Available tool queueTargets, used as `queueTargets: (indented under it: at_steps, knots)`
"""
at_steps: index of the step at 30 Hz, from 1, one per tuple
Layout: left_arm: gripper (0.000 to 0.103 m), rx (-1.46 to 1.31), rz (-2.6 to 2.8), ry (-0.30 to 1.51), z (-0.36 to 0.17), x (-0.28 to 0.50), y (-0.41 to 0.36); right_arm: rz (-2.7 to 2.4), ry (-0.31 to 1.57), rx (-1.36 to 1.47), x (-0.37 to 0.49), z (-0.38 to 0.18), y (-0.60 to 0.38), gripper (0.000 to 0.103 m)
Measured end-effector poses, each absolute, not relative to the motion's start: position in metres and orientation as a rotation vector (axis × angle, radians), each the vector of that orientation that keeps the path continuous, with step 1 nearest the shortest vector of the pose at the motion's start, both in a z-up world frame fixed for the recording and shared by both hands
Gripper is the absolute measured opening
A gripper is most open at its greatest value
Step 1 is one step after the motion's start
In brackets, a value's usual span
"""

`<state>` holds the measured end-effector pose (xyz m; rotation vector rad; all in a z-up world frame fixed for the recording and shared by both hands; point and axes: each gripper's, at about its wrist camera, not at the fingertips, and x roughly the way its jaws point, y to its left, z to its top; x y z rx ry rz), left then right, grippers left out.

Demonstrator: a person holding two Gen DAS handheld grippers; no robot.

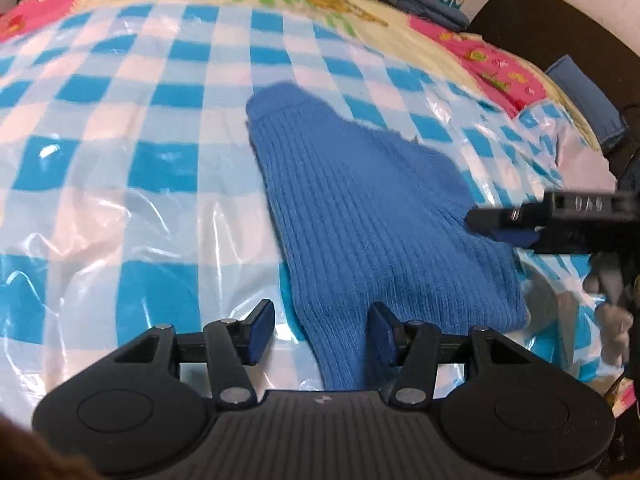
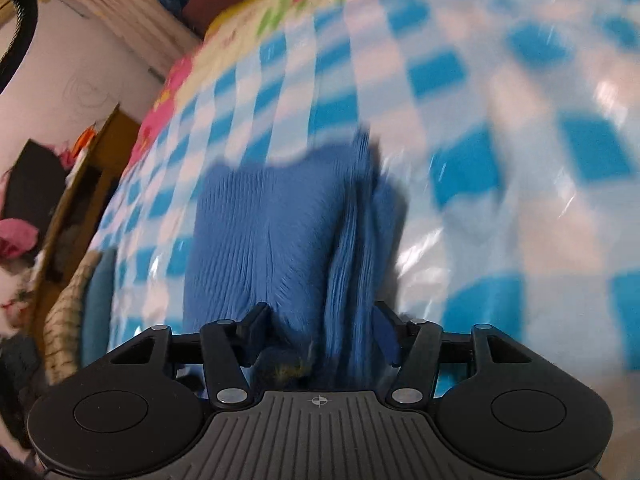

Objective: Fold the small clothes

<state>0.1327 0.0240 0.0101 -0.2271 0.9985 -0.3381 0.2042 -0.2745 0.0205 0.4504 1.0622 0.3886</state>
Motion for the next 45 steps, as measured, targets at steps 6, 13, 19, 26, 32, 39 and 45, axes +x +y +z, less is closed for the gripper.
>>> queueTargets:
  at_steps: [6,13,19,26,32,39,45]
  knots:
    - [0.055,-0.214,-0.339,0.933,0.018,0.146,0.015,0.341,0.983,0.378,0.238,0.033,-0.260,0.059]
    - [0.055,-0.167,-0.330,0.921,0.014,0.149,0.007,0.339,0.985,0.253,0.253,0.016,-0.230,0.032]
    - [0.055,-0.164,-0.335,0.907,0.019,0.150,0.003,0.334,0.894,0.230,0.245,0.034,-0.239,0.015]
    - [0.055,-0.146,-0.327,0.912,0.012,0.153,-0.002,0.349,0.915,0.260,0.252,0.019,-0.246,0.021]
    - [0.055,-0.143,-0.330,0.914,0.013,0.153,-0.003,0.407,0.923,0.350,0.258,0.019,-0.247,0.021]
    - [0.055,-0.147,-0.336,0.894,0.018,0.152,-0.004,0.391,0.872,0.348,0.254,0.031,-0.252,0.008]
    - [0.055,-0.151,-0.337,0.885,0.019,0.156,-0.005,0.324,0.840,0.425,0.253,0.028,-0.271,0.006]
